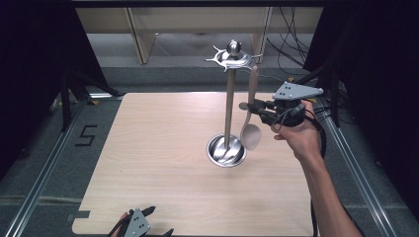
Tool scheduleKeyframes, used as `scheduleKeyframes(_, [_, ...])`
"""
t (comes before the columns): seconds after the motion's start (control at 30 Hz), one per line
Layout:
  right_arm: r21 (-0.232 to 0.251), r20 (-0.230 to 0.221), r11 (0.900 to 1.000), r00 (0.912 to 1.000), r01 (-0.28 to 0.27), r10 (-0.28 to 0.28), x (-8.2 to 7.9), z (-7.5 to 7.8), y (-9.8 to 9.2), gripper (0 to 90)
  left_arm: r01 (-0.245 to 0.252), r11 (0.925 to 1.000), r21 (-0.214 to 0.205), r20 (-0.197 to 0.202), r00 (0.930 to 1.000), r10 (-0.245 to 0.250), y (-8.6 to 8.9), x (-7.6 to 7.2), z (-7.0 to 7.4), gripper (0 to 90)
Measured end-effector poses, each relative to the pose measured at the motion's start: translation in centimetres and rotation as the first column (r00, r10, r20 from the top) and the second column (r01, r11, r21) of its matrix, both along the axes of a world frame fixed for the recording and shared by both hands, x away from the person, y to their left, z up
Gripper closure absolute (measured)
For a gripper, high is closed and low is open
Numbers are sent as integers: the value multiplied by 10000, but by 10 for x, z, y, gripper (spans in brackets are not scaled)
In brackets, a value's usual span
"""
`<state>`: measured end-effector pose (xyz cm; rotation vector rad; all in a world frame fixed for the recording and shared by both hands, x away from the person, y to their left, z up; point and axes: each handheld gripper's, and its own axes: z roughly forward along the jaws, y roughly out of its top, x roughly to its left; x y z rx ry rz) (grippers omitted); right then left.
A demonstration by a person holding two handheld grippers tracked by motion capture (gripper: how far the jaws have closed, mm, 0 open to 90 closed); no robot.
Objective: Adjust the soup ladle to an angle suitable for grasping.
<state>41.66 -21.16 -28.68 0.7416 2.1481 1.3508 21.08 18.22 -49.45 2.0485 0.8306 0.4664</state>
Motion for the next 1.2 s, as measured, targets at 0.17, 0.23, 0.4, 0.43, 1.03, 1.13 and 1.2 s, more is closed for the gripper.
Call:
scheduleKeyframes(0.17, [68,119,10000,9999,10,-11,3,-1,3,768,8,10000,15,-10,10000,-8,0,0,0,147])
scheduleKeyframes(0.23, [140,-180,9998,9998,-110,112,2,-1,4,768,-111,9991,-408,-44,9999,110,-2,-1,-1,147])
scheduleKeyframes(0.4, [219,-36,9997,9999,-106,107,1,-3,3,766,-128,9990,-437,-33,9999,127,-3,-2,-1,147])
scheduleKeyframes(0.43, [323,65,9994,9999,-92,90,0,-4,2,763,-6,10000,73,-6,10000,6,0,0,0,147])
scheduleKeyframes(1.03, [680,103,9977,9999,-58,51,-10,-7,-6,679,-137,9997,-200,37,9999,138,-2,-1,-1,147])
scheduleKeyframes(1.13, [918,51,9958,10000,61,-66,-16,-9,-6,639,6,9999,-149,199,9998,-3,-1,0,-1,147])
scheduleKeyframes(1.2, [1119,176,9937,9998,97,-117,-20,-11,-9,583,-114,9999,-125,63,9999,115,-2,-1,-1,147])
